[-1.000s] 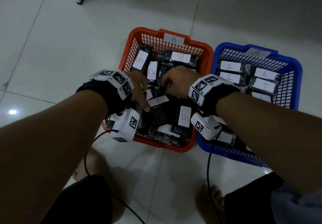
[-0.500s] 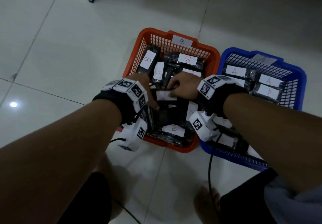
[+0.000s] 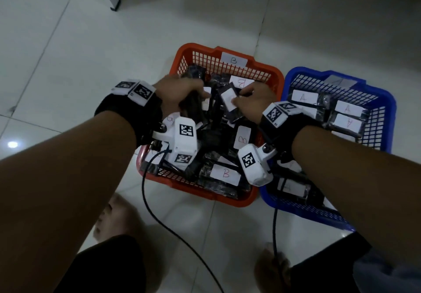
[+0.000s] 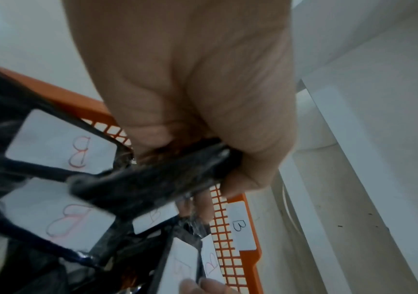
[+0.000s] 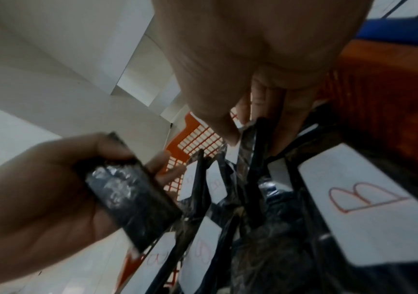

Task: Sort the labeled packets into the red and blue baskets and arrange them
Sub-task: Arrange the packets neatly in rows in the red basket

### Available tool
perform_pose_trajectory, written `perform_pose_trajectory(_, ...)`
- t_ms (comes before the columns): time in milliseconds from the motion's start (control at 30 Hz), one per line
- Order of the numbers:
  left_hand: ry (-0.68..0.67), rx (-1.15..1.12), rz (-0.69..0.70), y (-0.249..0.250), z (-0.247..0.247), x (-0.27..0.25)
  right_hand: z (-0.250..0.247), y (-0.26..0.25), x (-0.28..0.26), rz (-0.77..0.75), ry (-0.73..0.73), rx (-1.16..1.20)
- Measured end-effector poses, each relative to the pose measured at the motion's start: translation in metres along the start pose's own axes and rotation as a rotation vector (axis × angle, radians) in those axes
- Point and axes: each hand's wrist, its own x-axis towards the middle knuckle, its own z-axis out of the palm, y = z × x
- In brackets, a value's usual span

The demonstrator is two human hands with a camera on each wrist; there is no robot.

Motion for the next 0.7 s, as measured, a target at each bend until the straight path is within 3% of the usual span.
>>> perform_pose_trajectory(67, 0.126, -0.163, 0.049, 0.005, 0.004, 0.002, 0.005, -0.007, -0.004, 0.004, -0.021, -0.041)
perform_pose_trajectory(167, 0.241, -0.153, 0.061, 0.01, 0.011, 0.01, 0.019, -0.01, -0.008, 0.016, 0.026, 0.017)
perform_pose_trajectory(300, 0.165, -0.171, 0.042, 0.005, 0.008, 0.028, 0.043, -0.006, -0.012, 0.101, 0.113, 0.14)
perform_pose_trajectory(433, 0.075, -0.194, 0.062, 0.009, 0.008, 0.027, 0.052, -0.003, -0.017, 0.093, 0.207, 0.2)
perform_pose_trajectory(600, 0.131, 0.008, 0.035, 0.006, 0.006, 0.034, 0.044, 0.0, -0.005, 0.041, 0.02, -0.03)
perform_pose_trajectory(700, 0.159, -0.05, 0.043, 0.001, 0.004, 0.04, 0.037, -0.002, 0.001, -0.037, 0.077, -0.028)
